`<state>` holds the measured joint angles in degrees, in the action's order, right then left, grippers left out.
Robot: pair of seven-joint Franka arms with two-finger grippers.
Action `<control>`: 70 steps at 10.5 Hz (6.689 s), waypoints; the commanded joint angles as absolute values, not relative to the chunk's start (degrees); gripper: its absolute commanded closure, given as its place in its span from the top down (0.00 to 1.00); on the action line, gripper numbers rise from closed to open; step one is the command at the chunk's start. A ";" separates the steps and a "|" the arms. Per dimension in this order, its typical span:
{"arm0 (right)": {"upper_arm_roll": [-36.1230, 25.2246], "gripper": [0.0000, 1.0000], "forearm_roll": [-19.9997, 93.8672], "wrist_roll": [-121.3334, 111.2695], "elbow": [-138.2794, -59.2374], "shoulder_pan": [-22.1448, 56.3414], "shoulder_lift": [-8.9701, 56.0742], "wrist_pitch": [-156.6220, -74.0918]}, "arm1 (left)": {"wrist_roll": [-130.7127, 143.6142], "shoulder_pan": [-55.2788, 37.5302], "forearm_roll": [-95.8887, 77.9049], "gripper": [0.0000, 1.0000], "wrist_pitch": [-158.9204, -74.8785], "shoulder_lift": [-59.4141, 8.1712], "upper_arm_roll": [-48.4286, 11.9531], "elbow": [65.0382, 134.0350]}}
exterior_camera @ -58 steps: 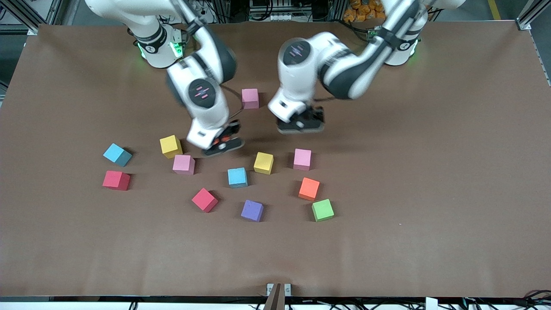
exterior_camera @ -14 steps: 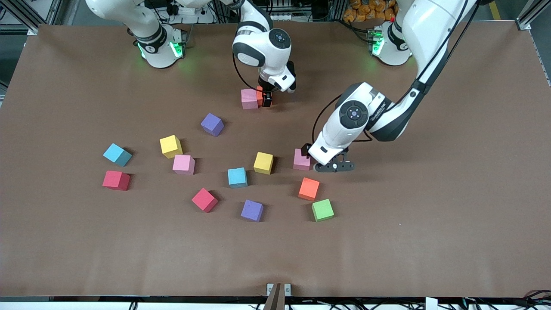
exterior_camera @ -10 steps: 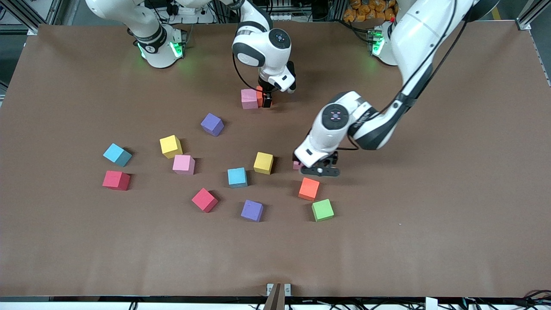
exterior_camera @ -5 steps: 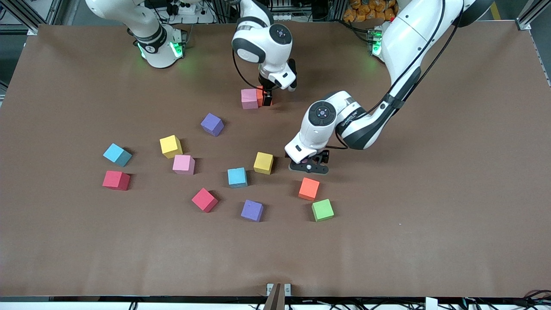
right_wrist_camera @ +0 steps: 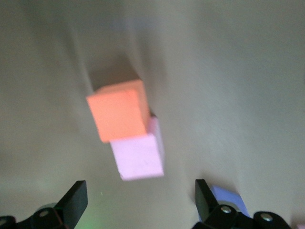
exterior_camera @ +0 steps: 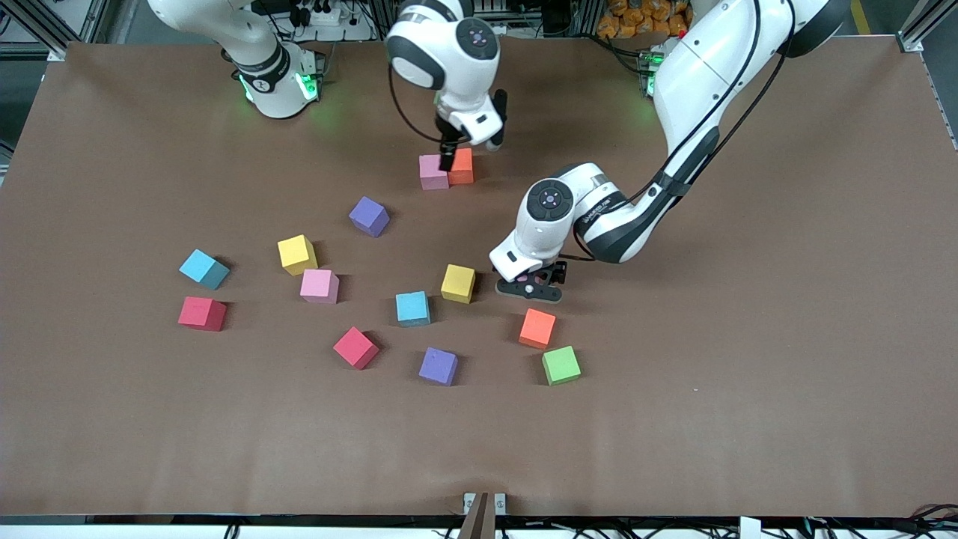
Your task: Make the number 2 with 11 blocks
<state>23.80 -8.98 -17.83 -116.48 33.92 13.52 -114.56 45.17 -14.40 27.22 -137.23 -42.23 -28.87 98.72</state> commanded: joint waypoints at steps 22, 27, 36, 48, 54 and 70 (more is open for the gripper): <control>14.41 0.70 -2.64 -17.93 -140.80 19.86 11.34 -148.53 | 135.05 -11.95 22.51 0.03 -121.82 -33.40 -41.66 108.63; 14.41 0.00 -2.64 -15.93 -140.54 19.78 10.99 -148.54 | 156.94 -13.35 22.59 0.02 -125.14 -33.84 -41.75 109.59; 13.80 0.00 -3.07 24.19 -133.86 19.51 11.34 -148.36 | 168.57 -21.97 23.91 0.00 -133.77 -34.36 -41.84 114.08; 13.10 0.00 -3.69 45.09 -130.96 20.04 13.01 -148.45 | 185.35 -21.88 31.73 0.00 -138.25 -35.95 -42.97 117.69; 13.10 0.00 -3.78 45.09 -130.08 20.48 13.53 -148.45 | 189.14 -21.88 31.82 0.00 -138.34 -36.47 -43.94 117.68; 13.10 0.00 -3.78 45.00 -129.90 20.48 13.62 -148.36 | 192.04 -22.06 32.70 0.00 -138.52 -38.58 -44.73 116.81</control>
